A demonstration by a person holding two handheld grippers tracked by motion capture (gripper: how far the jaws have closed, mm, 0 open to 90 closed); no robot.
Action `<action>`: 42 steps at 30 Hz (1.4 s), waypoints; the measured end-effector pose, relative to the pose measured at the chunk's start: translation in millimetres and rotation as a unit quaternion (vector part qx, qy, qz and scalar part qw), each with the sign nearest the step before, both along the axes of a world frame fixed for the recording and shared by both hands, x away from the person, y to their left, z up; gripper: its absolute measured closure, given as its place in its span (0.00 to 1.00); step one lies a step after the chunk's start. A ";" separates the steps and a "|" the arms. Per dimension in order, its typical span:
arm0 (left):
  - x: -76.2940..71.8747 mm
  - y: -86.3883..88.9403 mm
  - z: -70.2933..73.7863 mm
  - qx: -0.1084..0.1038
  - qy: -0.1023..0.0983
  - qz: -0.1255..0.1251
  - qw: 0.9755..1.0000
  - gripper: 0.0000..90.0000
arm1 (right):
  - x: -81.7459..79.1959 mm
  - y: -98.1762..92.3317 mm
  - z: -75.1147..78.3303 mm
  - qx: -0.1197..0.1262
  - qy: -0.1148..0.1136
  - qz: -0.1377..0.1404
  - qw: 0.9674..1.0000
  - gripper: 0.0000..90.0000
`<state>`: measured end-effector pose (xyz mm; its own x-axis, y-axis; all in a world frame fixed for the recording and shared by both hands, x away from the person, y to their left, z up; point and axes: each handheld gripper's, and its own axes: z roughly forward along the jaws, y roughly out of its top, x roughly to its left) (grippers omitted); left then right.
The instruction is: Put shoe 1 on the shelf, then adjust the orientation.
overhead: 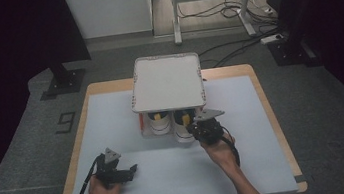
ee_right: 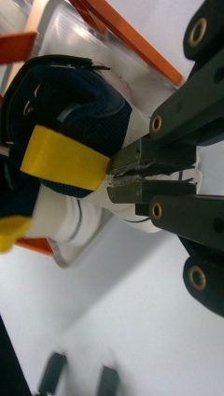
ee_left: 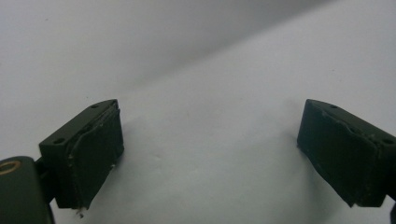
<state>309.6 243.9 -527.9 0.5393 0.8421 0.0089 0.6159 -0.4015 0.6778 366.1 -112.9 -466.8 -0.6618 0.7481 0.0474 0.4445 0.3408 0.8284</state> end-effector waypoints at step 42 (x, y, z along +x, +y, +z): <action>-0.1 -0.1 0.1 0.001 -0.001 0.000 1.000 0.08 | 7.0 -14.7 3.1 0.033 0.000 -0.009 0.999 0.73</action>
